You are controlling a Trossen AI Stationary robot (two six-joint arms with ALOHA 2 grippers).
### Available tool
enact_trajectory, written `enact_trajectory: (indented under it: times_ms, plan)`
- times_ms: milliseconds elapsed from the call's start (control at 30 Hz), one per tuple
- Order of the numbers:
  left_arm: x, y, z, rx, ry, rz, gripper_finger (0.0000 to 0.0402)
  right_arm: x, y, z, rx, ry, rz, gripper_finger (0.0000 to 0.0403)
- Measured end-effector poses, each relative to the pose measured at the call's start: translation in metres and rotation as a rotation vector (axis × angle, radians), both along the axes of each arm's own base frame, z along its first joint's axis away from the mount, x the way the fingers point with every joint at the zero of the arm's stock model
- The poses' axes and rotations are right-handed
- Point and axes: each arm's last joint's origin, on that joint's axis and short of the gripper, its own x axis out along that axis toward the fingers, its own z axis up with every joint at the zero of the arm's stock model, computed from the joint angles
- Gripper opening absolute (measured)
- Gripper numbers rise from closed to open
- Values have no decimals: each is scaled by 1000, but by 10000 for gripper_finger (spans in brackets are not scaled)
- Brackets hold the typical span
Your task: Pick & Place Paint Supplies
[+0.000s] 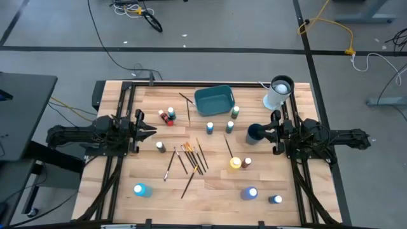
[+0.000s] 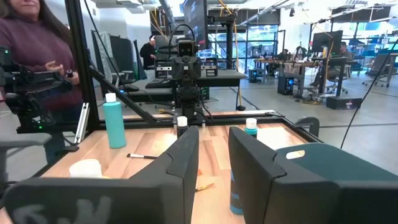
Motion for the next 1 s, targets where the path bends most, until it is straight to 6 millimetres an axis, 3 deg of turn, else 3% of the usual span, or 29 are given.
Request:
enact_trajectory:
  times_ms: [800,1000]
  plan:
    - [0,1,0,-5,-3,25,68,0,0,2,-34,-18,-6,91]
    - [0,1,0,-12,0,47,68,-1,1,5,97,-62,65,91]
